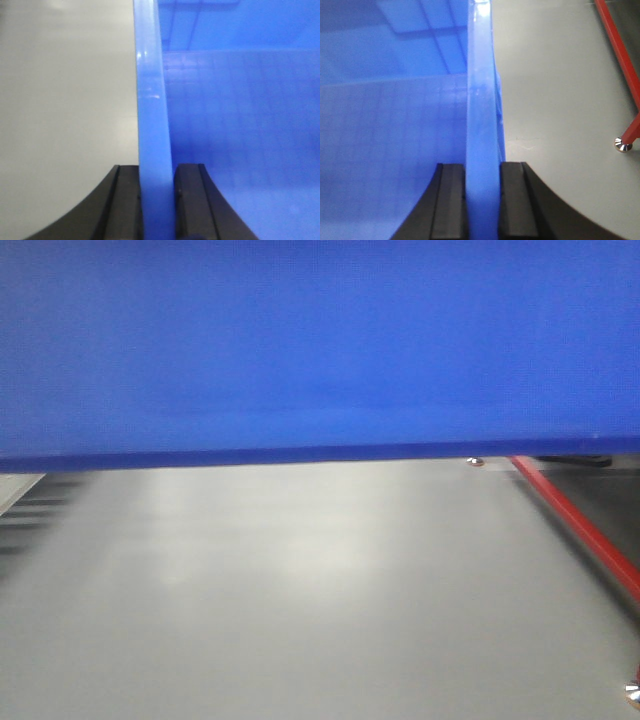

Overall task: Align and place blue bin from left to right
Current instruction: 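Turn the base while holding the bin with both grippers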

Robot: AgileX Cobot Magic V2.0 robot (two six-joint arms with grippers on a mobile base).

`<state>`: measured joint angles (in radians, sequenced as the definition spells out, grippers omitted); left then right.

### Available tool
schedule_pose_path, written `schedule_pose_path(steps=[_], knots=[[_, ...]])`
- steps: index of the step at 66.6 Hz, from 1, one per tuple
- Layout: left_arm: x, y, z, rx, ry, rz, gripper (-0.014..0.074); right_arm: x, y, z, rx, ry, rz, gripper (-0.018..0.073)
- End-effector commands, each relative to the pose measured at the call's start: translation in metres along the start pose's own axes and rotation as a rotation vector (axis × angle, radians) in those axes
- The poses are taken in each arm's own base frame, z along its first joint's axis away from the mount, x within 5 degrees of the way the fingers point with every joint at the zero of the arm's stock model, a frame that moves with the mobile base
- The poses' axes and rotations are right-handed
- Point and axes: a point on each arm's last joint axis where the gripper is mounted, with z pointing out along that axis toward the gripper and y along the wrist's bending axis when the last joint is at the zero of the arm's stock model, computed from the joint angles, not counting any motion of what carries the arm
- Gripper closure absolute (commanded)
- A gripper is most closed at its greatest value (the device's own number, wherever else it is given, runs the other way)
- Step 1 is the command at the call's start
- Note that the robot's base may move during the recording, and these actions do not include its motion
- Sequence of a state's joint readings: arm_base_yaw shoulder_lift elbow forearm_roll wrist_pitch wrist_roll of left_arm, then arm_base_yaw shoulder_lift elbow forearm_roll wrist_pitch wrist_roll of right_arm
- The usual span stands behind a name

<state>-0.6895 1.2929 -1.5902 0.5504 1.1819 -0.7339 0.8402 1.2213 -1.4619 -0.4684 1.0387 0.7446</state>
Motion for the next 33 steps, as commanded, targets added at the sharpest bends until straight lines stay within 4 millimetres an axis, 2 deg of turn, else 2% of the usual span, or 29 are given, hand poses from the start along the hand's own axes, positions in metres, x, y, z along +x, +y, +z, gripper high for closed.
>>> schedule_pose_path(steps=[1, 33], knots=[[-0.0078, 0.0015, -0.0091, 0.023, -0.082, 0.004, 0.0707, -0.0096, -0.0016, -0.0085, -0.018, -0.095, -0.015, 0.0637], [-0.0078, 0.0015, -0.0091, 0.023, -0.082, 0.004, 0.0707, -0.0096, -0.0016, -0.0085, -0.018, -0.095, -0.015, 0.0637]])
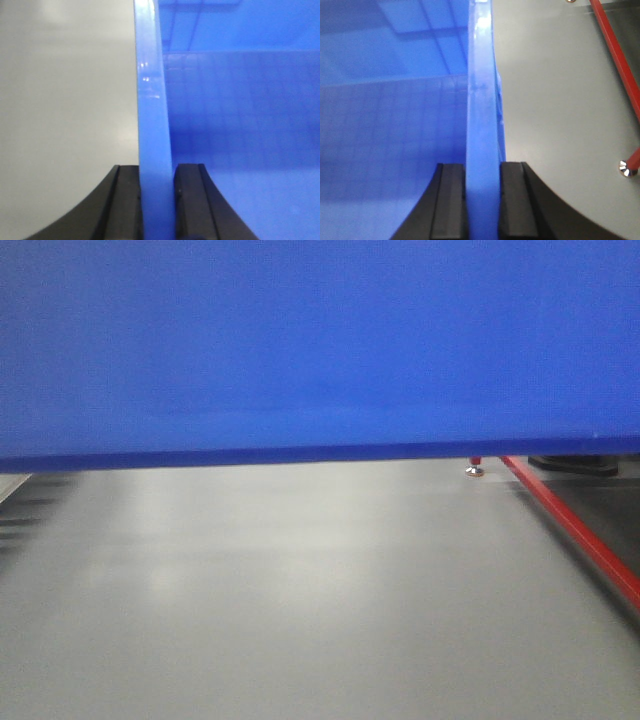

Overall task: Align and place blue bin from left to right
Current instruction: 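Turn the base while holding the bin with both grippers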

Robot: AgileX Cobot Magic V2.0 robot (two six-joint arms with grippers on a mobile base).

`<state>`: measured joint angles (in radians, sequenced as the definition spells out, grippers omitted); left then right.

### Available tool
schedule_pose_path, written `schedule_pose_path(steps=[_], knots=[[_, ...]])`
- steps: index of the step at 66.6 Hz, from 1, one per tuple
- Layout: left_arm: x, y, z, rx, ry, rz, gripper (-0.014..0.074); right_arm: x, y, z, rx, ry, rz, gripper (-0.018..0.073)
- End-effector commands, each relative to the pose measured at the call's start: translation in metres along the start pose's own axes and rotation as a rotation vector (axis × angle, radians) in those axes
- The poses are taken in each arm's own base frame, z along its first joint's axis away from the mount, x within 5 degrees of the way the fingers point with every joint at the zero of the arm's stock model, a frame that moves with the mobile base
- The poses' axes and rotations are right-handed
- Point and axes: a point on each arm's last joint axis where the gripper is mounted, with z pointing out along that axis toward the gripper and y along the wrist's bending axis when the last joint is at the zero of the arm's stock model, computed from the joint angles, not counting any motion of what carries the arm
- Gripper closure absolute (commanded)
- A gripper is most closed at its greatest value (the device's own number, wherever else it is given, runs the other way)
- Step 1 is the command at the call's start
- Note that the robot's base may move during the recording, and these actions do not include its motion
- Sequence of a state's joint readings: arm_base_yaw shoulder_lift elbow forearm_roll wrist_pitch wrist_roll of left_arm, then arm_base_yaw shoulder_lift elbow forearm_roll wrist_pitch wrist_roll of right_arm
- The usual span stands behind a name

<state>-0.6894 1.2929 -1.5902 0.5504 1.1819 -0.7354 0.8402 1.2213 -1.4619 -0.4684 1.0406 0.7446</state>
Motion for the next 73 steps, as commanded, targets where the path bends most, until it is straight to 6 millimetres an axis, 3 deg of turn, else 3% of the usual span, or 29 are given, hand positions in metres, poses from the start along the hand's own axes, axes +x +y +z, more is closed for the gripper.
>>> schedule_pose_path(steps=[1, 73], knots=[[-0.0078, 0.0014, -0.0091, 0.024, -0.082, 0.006, 0.0707, -0.0097, -0.0015, -0.0086, -0.020, -0.097, -0.015, 0.0637], [-0.0079, 0.0015, -0.0091, 0.022, -0.083, 0.006, 0.0707, -0.0097, -0.0015, -0.0086, -0.020, -0.097, -0.015, 0.0637]])
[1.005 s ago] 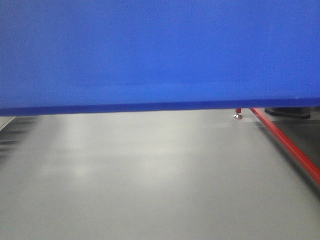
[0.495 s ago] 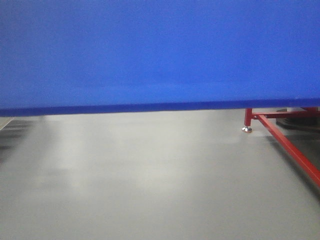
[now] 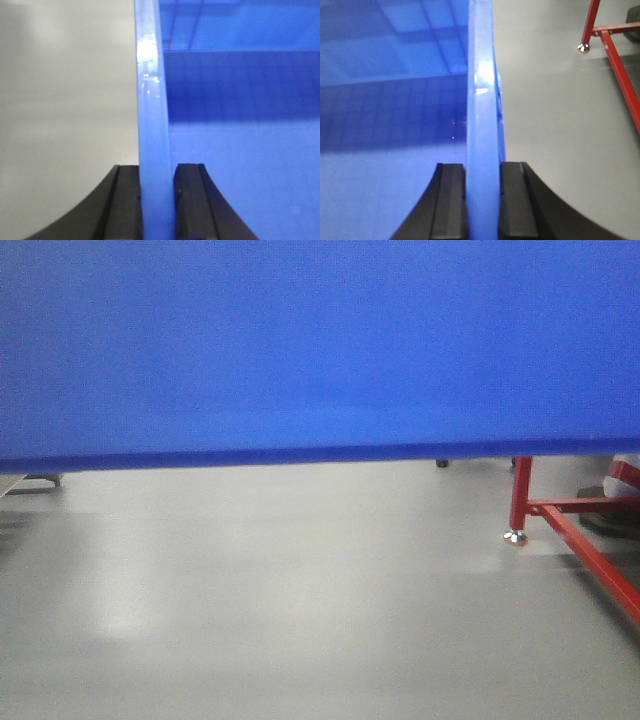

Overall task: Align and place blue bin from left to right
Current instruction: 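Turn the base while holding the bin with both grippers, then drive across the floor carrying the bin in both grippers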

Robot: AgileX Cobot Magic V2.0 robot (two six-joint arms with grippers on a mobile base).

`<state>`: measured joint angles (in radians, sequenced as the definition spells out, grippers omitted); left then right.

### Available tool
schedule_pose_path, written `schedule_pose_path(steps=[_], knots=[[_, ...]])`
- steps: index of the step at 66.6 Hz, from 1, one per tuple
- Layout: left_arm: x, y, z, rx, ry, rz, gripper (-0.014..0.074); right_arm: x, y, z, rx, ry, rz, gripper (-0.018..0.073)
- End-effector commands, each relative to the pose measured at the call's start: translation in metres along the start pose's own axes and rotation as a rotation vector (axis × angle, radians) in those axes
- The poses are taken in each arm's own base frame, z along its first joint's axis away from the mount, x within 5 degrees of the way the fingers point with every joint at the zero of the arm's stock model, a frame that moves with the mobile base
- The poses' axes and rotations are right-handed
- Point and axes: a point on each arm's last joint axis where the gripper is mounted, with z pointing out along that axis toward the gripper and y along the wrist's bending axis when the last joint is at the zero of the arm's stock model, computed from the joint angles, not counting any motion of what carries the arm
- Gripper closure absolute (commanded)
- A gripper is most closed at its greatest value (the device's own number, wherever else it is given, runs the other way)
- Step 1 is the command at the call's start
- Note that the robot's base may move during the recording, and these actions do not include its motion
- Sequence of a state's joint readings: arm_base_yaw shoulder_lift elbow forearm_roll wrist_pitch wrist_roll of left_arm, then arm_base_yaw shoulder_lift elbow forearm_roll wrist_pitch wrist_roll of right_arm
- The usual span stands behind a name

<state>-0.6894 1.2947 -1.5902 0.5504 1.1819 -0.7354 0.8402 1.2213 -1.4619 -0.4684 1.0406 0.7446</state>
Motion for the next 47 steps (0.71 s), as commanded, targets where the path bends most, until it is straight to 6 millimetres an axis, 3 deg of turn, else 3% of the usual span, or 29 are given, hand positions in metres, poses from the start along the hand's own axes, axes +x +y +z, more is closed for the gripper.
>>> schedule_pose_path(steps=[1, 47], knots=[[-0.0082, 0.0017, -0.0098, 0.025, -0.086, 0.006, 0.0707, -0.0097, -0.0015, -0.0086, -0.020, -0.097, -0.015, 0.0637], [-0.0109, 0.0017, -0.0101, 0.024, -0.117, 0.015, 0.0707, -0.0103, -0.0010, -0.0086, -0.025, -0.103, -0.016, 0.0637]])
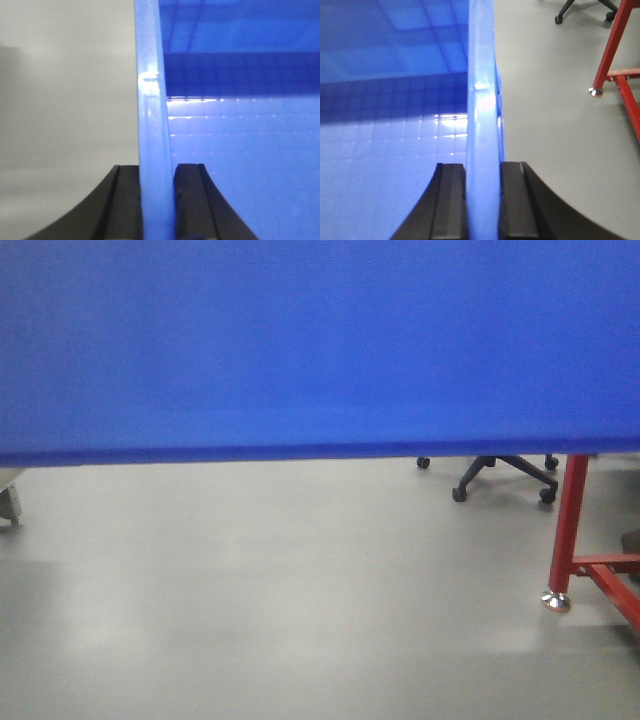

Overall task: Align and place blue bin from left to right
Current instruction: 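Drive across the floor carrying the bin in both grippers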

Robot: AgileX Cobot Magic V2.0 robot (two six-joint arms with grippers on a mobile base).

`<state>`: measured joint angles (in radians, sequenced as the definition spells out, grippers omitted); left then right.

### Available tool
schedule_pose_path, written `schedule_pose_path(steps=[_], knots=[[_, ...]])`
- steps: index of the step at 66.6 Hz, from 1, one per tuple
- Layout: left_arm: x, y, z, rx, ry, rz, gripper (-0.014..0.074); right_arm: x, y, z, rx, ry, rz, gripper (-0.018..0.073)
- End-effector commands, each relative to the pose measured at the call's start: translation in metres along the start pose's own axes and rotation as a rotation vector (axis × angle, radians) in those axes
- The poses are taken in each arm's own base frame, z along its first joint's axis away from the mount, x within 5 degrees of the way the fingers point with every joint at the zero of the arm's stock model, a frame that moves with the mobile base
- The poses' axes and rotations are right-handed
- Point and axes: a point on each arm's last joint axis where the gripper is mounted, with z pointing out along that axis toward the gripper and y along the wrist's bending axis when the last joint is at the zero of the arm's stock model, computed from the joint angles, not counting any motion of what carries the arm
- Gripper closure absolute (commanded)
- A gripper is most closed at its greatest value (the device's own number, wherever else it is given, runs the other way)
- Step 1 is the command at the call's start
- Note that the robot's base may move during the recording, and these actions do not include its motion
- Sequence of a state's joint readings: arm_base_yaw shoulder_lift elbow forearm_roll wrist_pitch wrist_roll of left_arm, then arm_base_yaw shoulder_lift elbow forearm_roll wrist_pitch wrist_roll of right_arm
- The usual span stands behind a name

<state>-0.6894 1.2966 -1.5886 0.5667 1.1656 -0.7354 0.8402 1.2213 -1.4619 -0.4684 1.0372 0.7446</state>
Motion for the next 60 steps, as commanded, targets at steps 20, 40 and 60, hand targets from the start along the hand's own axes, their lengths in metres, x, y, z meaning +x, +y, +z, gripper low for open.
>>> schedule_pose_path(steps=[20, 40, 60], knots=[[-0.0113, 0.0039, -0.0111, 0.007, -0.117, 0.019, 0.0707, -0.0112, -0.0001, -0.0088, -0.035, -0.113, -0.016, 0.0637], [-0.0136, 0.0061, -0.0114, -0.018, -0.143, 0.035, 0.0707, -0.0136, 0.0022, -0.0092, -0.060, -0.139, -0.017, 0.0637], [-0.0136, 0.0061, -0.0114, -0.018, -0.143, 0.035, 0.0707, -0.0177, 0.0062, -0.0102, -0.103, -0.186, -0.019, 0.0637]])
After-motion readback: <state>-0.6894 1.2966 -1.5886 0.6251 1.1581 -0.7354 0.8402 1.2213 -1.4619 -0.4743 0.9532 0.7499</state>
